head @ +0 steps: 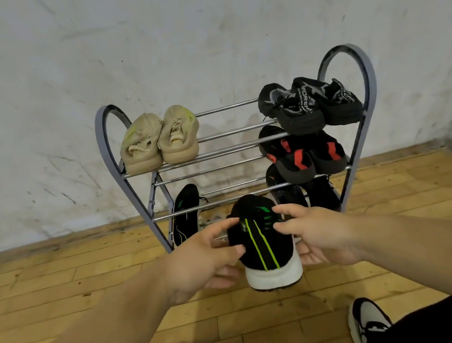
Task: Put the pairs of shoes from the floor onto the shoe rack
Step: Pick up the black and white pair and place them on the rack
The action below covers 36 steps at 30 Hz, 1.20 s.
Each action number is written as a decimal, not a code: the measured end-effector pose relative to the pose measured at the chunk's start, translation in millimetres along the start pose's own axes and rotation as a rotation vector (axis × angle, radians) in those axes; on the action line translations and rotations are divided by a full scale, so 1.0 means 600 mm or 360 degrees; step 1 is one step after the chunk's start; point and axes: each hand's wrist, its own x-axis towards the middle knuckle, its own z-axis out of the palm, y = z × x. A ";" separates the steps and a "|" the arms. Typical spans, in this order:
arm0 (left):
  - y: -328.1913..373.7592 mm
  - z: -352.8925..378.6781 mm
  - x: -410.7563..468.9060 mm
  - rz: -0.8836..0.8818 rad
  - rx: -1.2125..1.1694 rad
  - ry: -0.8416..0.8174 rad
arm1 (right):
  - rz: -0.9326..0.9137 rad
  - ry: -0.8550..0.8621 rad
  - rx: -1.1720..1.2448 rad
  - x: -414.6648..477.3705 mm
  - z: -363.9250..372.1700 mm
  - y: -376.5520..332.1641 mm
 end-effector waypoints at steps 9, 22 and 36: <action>-0.030 -0.010 0.049 -0.0012 -0.0145 0.0031 | 0.0068 -0.0159 -0.0127 0.048 -0.016 0.022; -0.104 -0.189 0.131 -0.0074 0.1913 -0.0165 | 0.0058 0.0060 -0.0441 0.238 -0.003 0.049; -0.278 -0.222 0.310 0.0029 0.1673 0.0494 | -0.0401 0.0242 -0.1052 0.519 0.075 0.050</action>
